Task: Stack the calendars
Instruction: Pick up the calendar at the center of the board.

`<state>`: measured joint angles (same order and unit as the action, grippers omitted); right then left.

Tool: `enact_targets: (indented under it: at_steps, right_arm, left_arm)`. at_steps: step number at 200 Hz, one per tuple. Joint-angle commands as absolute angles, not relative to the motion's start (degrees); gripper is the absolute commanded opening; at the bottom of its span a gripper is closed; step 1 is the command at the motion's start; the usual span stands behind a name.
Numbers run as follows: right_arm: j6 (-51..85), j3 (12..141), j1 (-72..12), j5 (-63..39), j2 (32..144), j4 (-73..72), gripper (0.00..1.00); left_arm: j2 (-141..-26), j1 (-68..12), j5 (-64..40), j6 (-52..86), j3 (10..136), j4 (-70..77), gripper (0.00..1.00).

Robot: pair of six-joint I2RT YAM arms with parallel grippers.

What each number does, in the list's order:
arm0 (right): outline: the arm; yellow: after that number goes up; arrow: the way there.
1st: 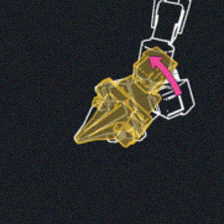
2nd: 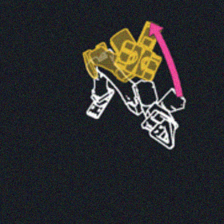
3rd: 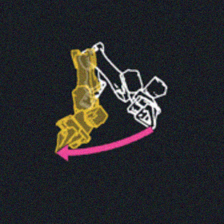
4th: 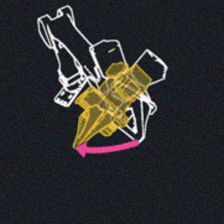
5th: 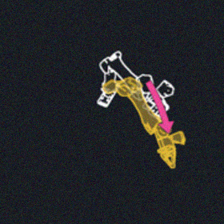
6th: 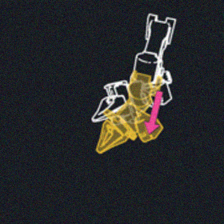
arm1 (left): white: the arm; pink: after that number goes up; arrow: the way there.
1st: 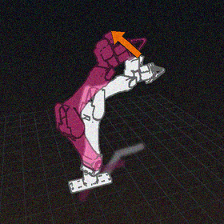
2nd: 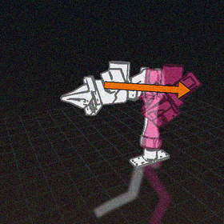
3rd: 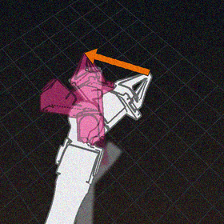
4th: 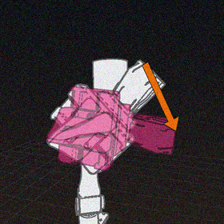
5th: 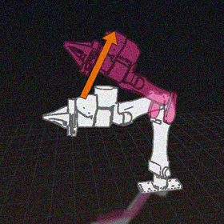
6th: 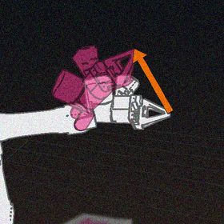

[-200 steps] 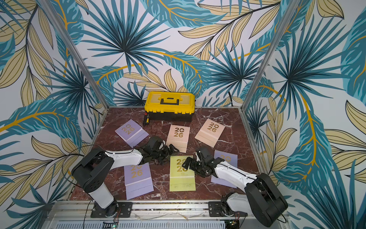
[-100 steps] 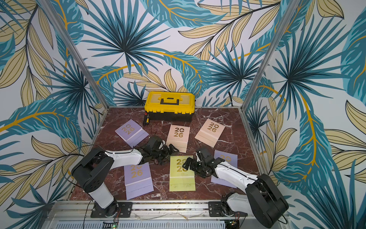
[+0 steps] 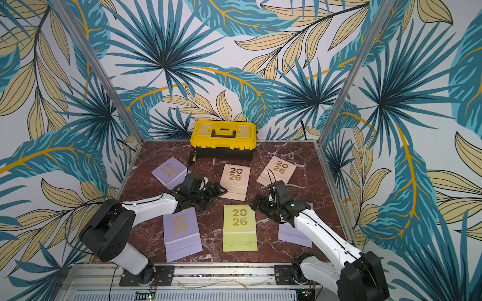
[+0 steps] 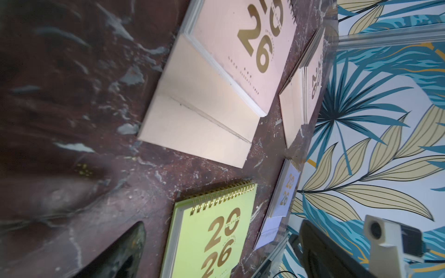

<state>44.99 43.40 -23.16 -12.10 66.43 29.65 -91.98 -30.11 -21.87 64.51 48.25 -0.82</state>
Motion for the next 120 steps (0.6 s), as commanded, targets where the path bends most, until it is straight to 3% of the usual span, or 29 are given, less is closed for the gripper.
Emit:
enact_targets:
  at_steps: [1,66,120]
  right_arm:
    - [44.5,46.4,-22.2,-14.9,71.8,25.9,0.99]
    - [48.3,56.0,-18.3,-22.4,90.0,14.2,0.99]
    - [49.3,63.0,-16.3,-25.1,101.4,9.8,0.99]
  left_arm:
    - [-93.1,-28.4,-19.3,57.2,53.7,-8.7,0.99]
    - [-100.8,-25.6,-15.6,46.7,66.1,-18.3,1.0]
    - [-110.9,-24.2,-22.5,46.0,74.8,-16.3,0.97]
